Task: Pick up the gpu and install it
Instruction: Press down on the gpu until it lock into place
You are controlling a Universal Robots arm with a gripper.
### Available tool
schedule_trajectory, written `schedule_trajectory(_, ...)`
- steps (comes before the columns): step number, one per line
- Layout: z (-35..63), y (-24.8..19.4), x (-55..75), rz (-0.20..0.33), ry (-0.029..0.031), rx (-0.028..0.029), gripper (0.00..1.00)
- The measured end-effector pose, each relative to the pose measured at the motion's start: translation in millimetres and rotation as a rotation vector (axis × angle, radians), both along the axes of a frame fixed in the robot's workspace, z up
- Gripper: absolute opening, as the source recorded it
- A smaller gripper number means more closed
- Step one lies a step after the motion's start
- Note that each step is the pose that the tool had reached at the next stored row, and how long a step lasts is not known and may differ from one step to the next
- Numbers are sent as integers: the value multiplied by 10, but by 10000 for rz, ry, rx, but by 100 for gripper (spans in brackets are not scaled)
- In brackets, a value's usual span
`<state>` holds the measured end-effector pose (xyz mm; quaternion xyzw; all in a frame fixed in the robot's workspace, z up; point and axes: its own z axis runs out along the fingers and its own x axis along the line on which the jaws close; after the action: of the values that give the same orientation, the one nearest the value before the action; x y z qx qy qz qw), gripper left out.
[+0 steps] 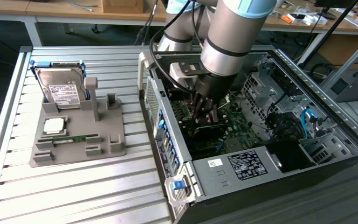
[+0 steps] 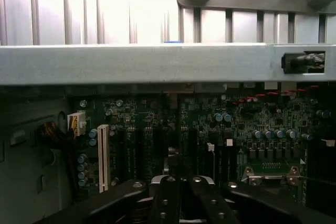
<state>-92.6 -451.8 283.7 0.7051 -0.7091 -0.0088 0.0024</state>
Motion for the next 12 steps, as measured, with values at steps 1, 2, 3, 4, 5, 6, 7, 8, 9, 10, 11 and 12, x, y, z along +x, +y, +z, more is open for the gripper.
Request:
schedule_trajectory(1, 1, 0, 31, 2, 12, -2, 10)
schedule_trajectory(2, 0, 0, 89, 0, 33, 0, 10)
schedule_trajectory(3, 0, 0, 138, 1, 54, 0, 10)
schedule_trajectory(4, 1, 0, 189, 2, 79, -2, 10)
schedule_trajectory(5, 1, -1, 232, 0, 100, -3, 10)
schedule_trajectory(6, 0, -1, 279, 0, 120, -1, 10)
schedule_trajectory(7, 1, -1, 325, 2, 141, -2, 10)
schedule_trajectory(8, 1, -1, 371, 0, 164, -1, 10)
schedule_trajectory(9, 1, -1, 413, 0, 185, -2, 10)
schedule_trajectory(10, 0, -1, 457, 1, 206, -2, 10)
schedule_trajectory(11, 0, -1, 506, 1, 230, -1, 10)
schedule_trajectory(12, 0, -1, 551, 0, 250, -1, 10)
